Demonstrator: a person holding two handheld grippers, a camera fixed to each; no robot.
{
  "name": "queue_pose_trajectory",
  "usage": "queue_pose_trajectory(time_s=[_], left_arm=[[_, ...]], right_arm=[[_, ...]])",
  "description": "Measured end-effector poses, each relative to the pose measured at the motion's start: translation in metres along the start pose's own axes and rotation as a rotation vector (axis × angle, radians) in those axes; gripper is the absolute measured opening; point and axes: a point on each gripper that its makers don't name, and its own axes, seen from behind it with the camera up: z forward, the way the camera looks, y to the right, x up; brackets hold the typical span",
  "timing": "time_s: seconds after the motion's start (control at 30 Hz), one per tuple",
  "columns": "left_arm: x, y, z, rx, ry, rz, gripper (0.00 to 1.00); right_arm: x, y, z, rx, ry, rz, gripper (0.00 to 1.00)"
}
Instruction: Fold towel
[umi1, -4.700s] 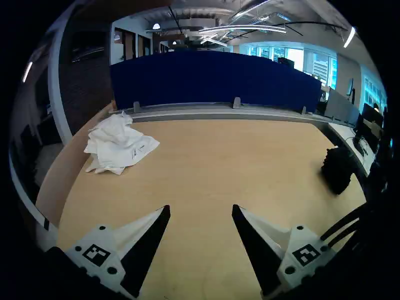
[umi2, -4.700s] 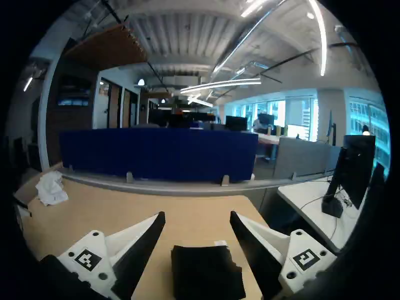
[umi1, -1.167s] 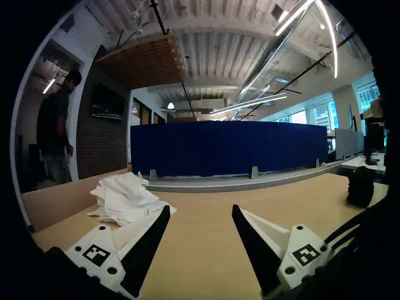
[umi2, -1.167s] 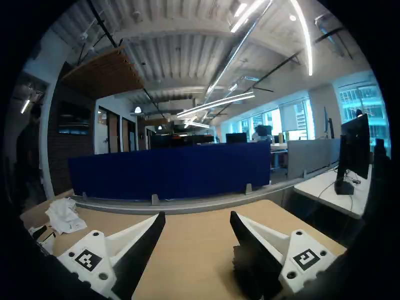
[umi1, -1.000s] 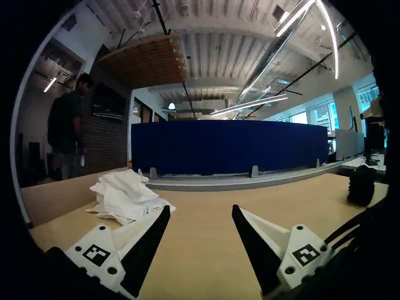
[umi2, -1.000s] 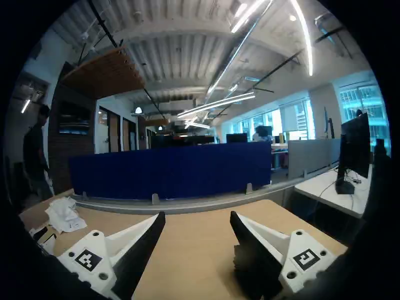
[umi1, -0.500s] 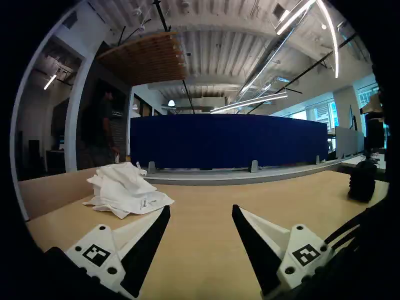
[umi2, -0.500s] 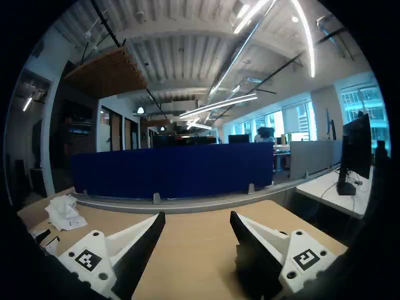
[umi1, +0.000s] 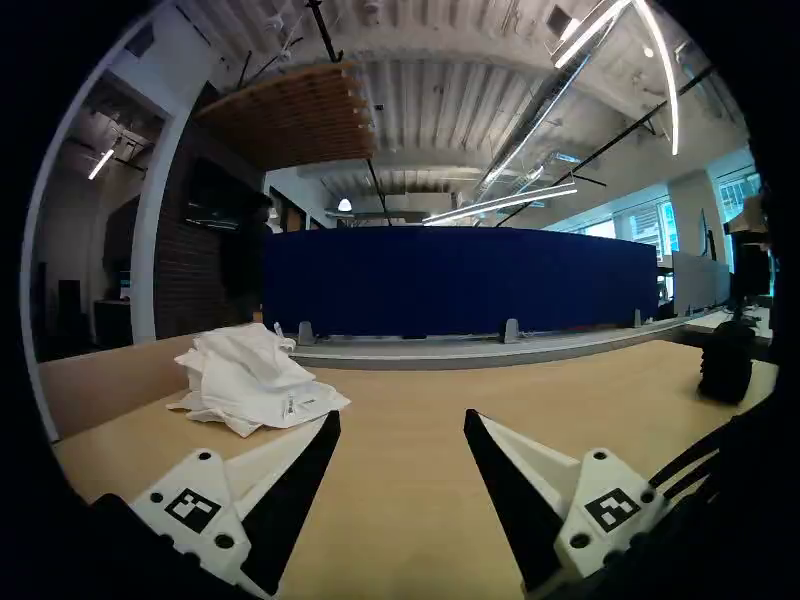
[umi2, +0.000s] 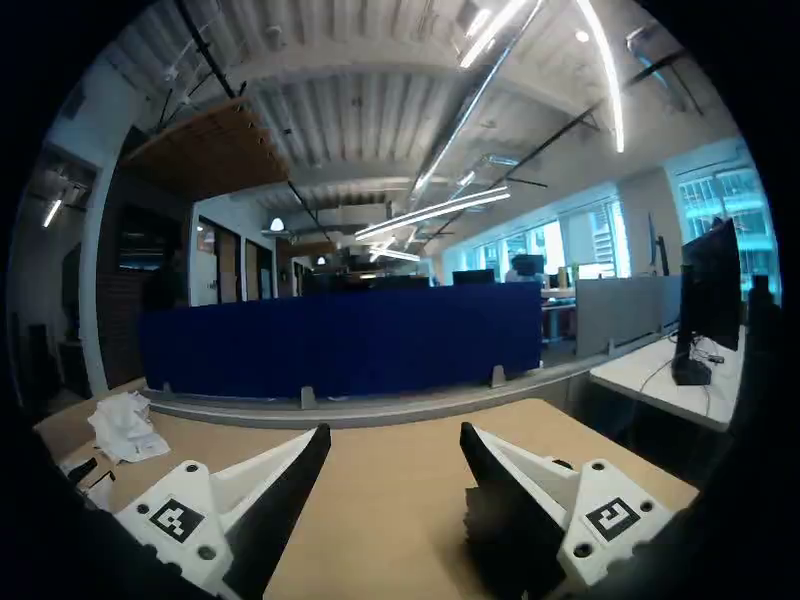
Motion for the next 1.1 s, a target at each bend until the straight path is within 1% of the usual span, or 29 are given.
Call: queue_pose_trajectory(time_s=[0.2,0.47,0.67,0.87,1.1], left_arm=[[-0.001,0.0,0.0,0.0,-0.001,0.001,0.92],[0.0,0.0,0.0,0.0,0.0,0.001,0.92],[0.0,0.0,-0.001,0.0,0.0,0.001,0.92],[0.0,0.0,-0.001,0.0,0.0,0.001,0.92],[0.0,0.001,-0.002,0.0,0.0,0.001,0.92]], right_arm=[[-0.008,0.012,0.0,0.001,0.022,-0.019,1.0],[-0.029,0.029,0.004,0.017,0.032,-0.012,1.0],[-0.057,0.039,0.01,0.036,0.033,-0.015,1.0],[-0.086,0.044,0.018,0.063,0.041,-0.009,1.0],[-0.113,0.05,0.027,0.072,0.035,0.023,1.0]])
